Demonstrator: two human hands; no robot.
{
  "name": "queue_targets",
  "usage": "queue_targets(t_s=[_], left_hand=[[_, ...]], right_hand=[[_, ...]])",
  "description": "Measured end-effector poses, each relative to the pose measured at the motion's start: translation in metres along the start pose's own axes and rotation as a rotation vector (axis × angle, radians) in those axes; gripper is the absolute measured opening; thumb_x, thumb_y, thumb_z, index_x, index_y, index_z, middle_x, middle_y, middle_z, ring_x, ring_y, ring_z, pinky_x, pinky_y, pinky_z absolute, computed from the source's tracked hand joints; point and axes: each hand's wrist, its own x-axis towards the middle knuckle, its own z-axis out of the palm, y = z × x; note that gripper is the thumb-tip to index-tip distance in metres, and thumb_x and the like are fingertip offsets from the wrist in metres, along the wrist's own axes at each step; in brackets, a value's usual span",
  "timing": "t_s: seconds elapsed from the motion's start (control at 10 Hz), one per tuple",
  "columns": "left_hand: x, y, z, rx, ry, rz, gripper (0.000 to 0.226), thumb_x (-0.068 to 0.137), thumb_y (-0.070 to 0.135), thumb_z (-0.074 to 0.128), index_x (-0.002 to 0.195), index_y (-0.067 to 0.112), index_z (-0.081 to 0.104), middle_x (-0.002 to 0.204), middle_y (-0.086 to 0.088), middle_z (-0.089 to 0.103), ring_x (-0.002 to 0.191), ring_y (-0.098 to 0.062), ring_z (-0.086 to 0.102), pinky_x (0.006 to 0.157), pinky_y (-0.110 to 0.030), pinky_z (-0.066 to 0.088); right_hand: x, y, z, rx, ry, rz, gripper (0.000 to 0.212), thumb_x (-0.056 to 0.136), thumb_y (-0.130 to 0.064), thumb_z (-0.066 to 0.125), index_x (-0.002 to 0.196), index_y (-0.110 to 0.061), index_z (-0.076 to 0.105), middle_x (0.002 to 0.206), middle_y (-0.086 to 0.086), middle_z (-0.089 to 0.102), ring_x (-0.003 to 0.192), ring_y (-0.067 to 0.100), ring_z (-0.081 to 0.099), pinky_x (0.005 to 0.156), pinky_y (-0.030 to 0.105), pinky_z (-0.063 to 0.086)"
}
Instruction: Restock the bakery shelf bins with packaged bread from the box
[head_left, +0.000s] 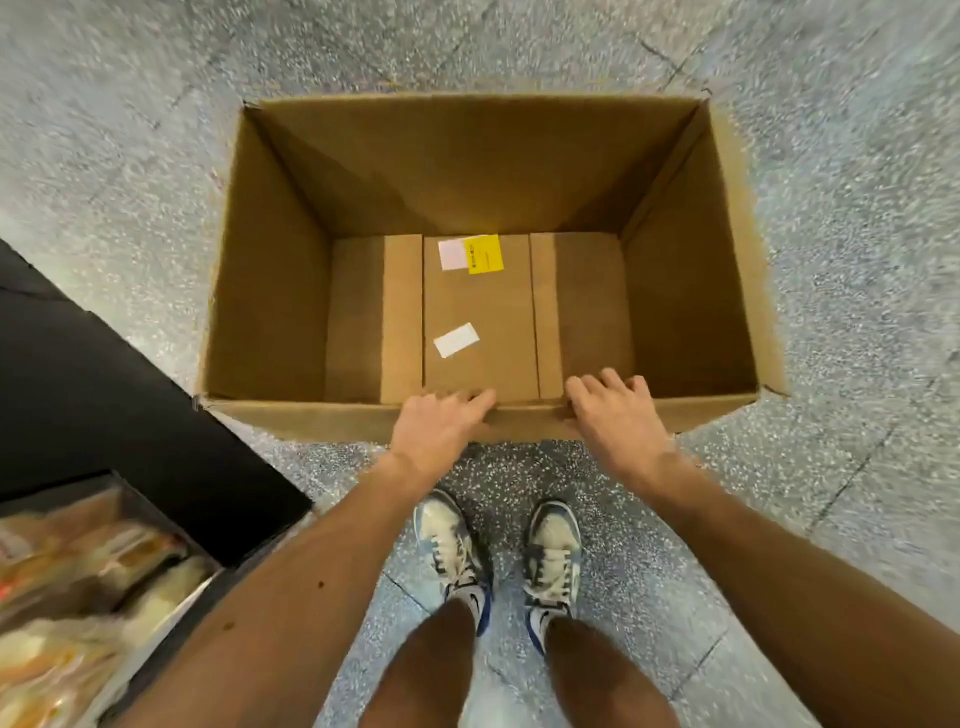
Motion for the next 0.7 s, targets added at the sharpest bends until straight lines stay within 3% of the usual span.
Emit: queue_targets(t_s=[0.1, 0.2, 0.3, 0.4, 0.5, 0.6, 0.7], left_hand=[[0.013, 0.008, 0.060, -0.008, -0.072, 0.031, 0.035, 0.103, 0.028, 0.051, 0.136, 0.025, 0.038, 0.120, 0.001, 0.063, 0.096, -0.022, 0.065, 0.077, -0.032, 0.051], [0.011, 0.019, 0.102, -0.066, -0.060, 0.056, 0.043, 0.086, 0.013, 0.072, 0.124, 0.019, 0.054, 0.105, -0.004, 0.069, 0.084, -0.026, 0.069, 0.075, -0.037, 0.053], [0.014, 0.017, 0.122, -0.125, 0.133, 0.096, 0.042, 0.066, 0.010, 0.088, 0.101, 0.015, 0.067, 0.078, -0.006, 0.071, 0.061, -0.025, 0.068, 0.058, -0.034, 0.054], [0.015, 0.015, 0.108, -0.206, 0.096, 0.084, 0.023, 0.089, 0.029, 0.072, 0.109, 0.019, 0.063, 0.090, -0.002, 0.071, 0.076, -0.025, 0.070, 0.069, -0.034, 0.052], [0.017, 0.018, 0.090, -0.304, -0.111, -0.070, 0.029, 0.098, 0.040, 0.056, 0.122, 0.023, 0.053, 0.111, 0.002, 0.065, 0.098, -0.021, 0.065, 0.087, -0.035, 0.050], [0.006, 0.016, 0.067, -0.461, -0.259, -0.155, 0.036, 0.099, 0.044, 0.052, 0.129, 0.024, 0.054, 0.107, 0.004, 0.062, 0.093, -0.017, 0.062, 0.094, -0.038, 0.052], [-0.016, 0.007, 0.035, -0.598, -0.252, -0.234, 0.043, 0.098, 0.048, 0.051, 0.135, 0.027, 0.052, 0.106, 0.004, 0.066, 0.093, -0.015, 0.062, 0.097, -0.042, 0.051]], right_hand=[[0.014, 0.000, 0.052, -0.007, -0.066, -0.004, 0.031, 0.100, -0.020, 0.052, 0.130, -0.016, 0.045, 0.131, 0.001, 0.057, 0.121, 0.023, 0.045, 0.101, 0.044, 0.036], [0.019, 0.001, 0.088, -0.002, -0.067, 0.013, 0.034, 0.087, -0.016, 0.072, 0.117, -0.016, 0.054, 0.113, 0.004, 0.064, 0.107, 0.026, 0.055, 0.088, 0.047, 0.045], [0.020, 0.002, 0.104, 0.003, -0.025, 0.019, 0.035, 0.079, -0.024, 0.082, 0.105, -0.014, 0.059, 0.097, 0.004, 0.067, 0.093, 0.026, 0.060, 0.079, 0.048, 0.050], [0.020, 0.001, 0.099, 0.025, -0.019, 0.008, 0.036, 0.093, -0.035, 0.067, 0.119, -0.014, 0.055, 0.114, 0.005, 0.064, 0.108, 0.025, 0.056, 0.091, 0.045, 0.046], [0.019, -0.006, 0.086, 0.010, -0.115, 0.046, 0.038, 0.099, -0.029, 0.058, 0.132, -0.015, 0.045, 0.132, 0.005, 0.056, 0.122, 0.024, 0.048, 0.103, 0.042, 0.040], [0.007, -0.016, 0.060, 0.080, -0.237, 0.077, 0.042, 0.101, -0.025, 0.053, 0.139, -0.012, 0.040, 0.141, 0.010, 0.050, 0.132, 0.028, 0.044, 0.112, 0.045, 0.036], [-0.011, -0.022, 0.034, 0.142, -0.262, 0.064, 0.051, 0.100, -0.031, 0.056, 0.143, -0.012, 0.039, 0.143, 0.010, 0.049, 0.132, 0.026, 0.046, 0.112, 0.044, 0.038]])
